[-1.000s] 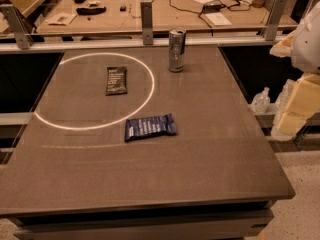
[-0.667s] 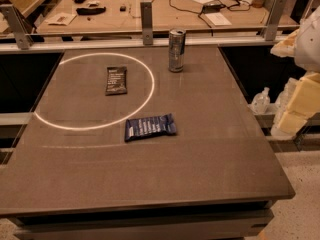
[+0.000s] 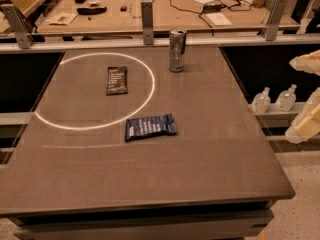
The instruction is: Move redbull can near rxbar chocolate
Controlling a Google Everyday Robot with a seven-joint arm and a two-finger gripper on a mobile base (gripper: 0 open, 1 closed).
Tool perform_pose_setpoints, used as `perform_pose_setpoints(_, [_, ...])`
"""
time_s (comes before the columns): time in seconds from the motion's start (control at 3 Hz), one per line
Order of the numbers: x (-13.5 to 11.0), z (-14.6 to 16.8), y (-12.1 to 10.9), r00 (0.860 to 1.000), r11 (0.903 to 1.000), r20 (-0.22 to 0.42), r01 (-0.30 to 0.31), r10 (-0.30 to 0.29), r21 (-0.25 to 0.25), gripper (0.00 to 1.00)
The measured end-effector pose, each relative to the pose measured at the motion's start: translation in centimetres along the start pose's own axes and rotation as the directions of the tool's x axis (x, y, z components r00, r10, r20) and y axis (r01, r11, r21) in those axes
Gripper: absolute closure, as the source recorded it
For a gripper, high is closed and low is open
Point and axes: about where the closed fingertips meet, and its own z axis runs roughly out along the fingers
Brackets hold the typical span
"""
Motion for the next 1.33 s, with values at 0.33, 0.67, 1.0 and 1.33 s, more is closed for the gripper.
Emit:
perform_pose_setpoints(0.33, [1.4, 1.2, 0.2, 0.976, 0.9987, 0.213, -0.042, 0.047, -0.031, 0.0])
perform_pose_setpoints(0.67, [0.5, 1.7, 0.9, 0.901, 0.9961, 0.427, -0.042, 0.071, -0.077, 0.0])
perform_pose_setpoints(1.0, [-1.5, 1.1, 1.1, 0.822, 0.995, 0.564, -0.033, 0.081, -0.095, 0.0])
perform_pose_setpoints(1.33, [-2.9, 1.8, 1.4, 0.846, 0.9974, 0.528, -0.064, 0.071, -0.032, 0.0])
